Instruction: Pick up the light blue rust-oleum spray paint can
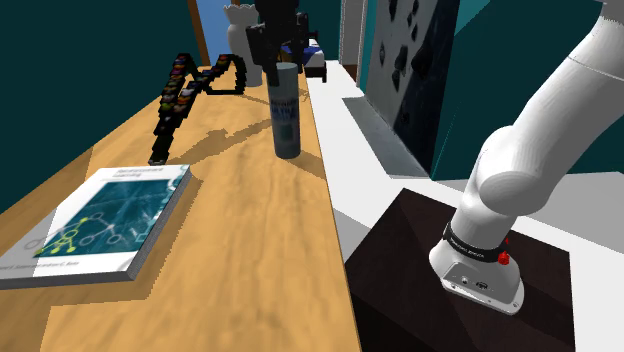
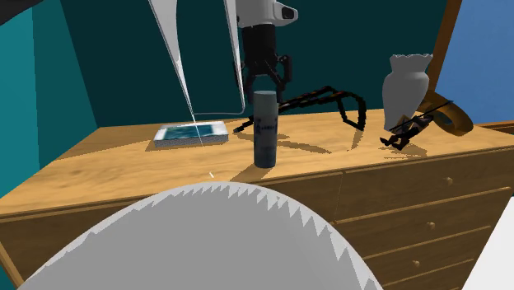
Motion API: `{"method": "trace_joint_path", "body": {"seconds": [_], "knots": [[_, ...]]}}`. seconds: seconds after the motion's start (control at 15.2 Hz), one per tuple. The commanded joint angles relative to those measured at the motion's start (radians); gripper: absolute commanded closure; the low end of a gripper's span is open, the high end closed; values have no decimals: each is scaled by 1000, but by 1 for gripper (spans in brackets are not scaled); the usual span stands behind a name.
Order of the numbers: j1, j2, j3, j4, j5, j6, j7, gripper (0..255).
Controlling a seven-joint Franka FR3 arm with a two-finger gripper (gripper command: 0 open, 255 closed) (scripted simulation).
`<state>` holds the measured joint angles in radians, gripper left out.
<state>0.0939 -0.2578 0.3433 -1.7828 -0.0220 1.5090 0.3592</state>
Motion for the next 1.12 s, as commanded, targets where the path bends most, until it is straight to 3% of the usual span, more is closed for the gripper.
{"method": "trace_joint_path", "body": {"seconds": [0.0,0.2,1.06], "knots": [[-1,1,-1,-1,-1,0,0,255],[-1,8,1,20,-3,-15,2,255],[-3,91,15,289,-29,-206,7,255]]}}
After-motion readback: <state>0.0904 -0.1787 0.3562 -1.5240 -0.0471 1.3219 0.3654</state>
